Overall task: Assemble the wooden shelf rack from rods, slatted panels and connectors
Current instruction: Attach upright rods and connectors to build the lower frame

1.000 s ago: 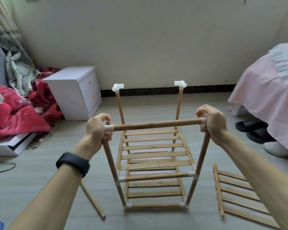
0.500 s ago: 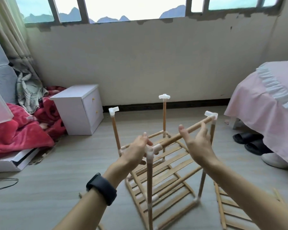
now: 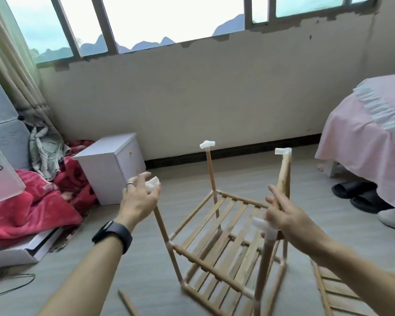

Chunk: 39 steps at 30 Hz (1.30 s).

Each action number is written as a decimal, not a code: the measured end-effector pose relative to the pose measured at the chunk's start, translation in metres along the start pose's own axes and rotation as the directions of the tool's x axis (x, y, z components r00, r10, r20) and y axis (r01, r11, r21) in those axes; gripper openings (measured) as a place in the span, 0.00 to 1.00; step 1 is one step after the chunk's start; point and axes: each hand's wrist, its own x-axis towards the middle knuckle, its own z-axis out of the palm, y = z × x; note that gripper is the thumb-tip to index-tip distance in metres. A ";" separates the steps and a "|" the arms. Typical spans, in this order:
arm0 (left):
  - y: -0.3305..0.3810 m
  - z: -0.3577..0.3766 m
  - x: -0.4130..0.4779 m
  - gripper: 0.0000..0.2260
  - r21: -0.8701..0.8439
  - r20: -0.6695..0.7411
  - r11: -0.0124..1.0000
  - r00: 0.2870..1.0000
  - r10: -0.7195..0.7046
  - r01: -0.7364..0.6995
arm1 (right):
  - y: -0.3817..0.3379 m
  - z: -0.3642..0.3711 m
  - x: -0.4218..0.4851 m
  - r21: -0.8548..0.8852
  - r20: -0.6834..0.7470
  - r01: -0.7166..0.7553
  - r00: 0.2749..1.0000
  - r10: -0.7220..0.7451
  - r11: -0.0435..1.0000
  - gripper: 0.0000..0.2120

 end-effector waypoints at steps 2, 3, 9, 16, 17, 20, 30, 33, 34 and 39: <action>-0.007 0.002 0.001 0.13 -0.238 0.105 0.969 0.994 -0.041 0.065 | 0.005 -0.027 0.022 0.067 0.046 -0.014 0.999 0.011 0.998 0.32; -0.008 0.005 -0.003 0.10 -0.310 0.137 0.947 0.990 -0.041 0.082 | 0.007 -0.039 0.034 0.097 0.050 -0.017 0.999 0.012 0.995 0.31; 0.017 0.017 -0.054 0.13 -0.304 0.033 0.952 0.999 0.040 -0.028 | 0.028 -0.068 0.098 0.077 -0.678 -0.097 0.724 0.124 0.992 0.13; 0.074 0.022 -0.126 0.14 -0.460 0.094 0.886 0.989 0.111 -0.056 | 0.086 -0.005 0.033 0.205 -0.680 -0.055 0.710 0.182 0.977 0.10; 0.084 0.024 -0.131 0.15 -0.532 0.186 0.847 0.975 0.120 -0.003 | 0.085 0.011 0.015 0.180 -0.576 -0.012 0.809 0.115 0.984 0.13; 0.109 0.024 -0.131 0.16 -0.612 0.561 0.779 0.770 0.304 0.138 | 0.060 0.051 -0.026 0.147 -0.316 0.154 0.943 -0.101 0.977 0.25; 0.047 0.013 -0.024 0.18 0.272 -0.060 0.955 0.989 0.137 -0.116 | 0.039 0.025 -0.029 0.281 -0.355 0.210 0.929 -0.102 0.936 0.19; 0.030 0.018 -0.026 0.15 -0.185 0.204 0.980 0.978 -0.033 0.071 | 0.046 0.001 -0.008 0.301 -0.372 0.224 0.922 -0.102 0.927 0.14; 0.028 0.022 -0.030 0.12 -0.375 0.227 0.922 0.974 -0.007 0.094 | 0.048 -0.008 0.001 0.297 -0.376 0.221 0.921 -0.099 0.929 0.13; 0.029 0.044 -0.057 0.15 -0.744 0.097 0.661 0.995 -0.037 0.098 | 0.055 -0.031 0.042 0.220 -0.557 0.199 0.829 -0.044 0.955 0.19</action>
